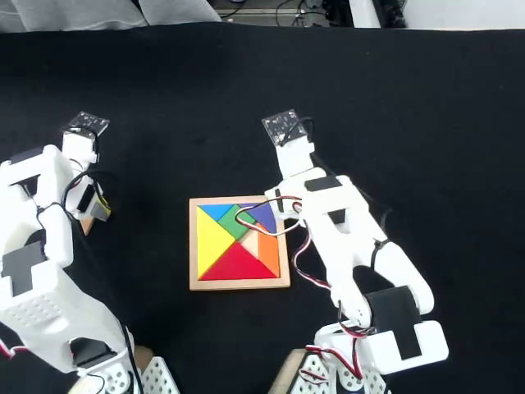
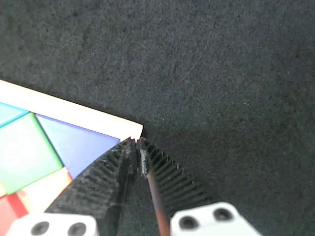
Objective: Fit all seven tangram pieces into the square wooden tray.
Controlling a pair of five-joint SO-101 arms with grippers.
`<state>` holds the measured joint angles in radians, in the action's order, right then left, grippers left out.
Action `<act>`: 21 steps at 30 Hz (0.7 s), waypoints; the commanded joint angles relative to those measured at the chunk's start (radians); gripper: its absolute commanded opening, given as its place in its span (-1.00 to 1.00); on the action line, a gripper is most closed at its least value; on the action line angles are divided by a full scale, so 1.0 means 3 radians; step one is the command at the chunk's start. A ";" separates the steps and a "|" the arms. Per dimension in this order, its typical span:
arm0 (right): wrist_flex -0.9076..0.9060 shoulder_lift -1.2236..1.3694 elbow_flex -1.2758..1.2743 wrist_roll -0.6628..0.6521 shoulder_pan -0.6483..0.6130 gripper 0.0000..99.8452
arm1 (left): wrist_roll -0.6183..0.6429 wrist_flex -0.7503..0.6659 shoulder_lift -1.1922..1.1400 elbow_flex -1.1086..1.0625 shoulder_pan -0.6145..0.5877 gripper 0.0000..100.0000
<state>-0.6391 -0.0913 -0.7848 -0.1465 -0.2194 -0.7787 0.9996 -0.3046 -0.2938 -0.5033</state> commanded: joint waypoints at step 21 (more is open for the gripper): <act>-0.0020 -0.0013 0.0182 -0.0041 0.0015 -0.98 | -0.0031 0.0000 0.0005 0.0013 -0.0345 -0.43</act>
<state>-0.6391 -0.0913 -0.7848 -0.1465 -0.2194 -0.7787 0.9950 -0.3076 -0.2739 -0.5892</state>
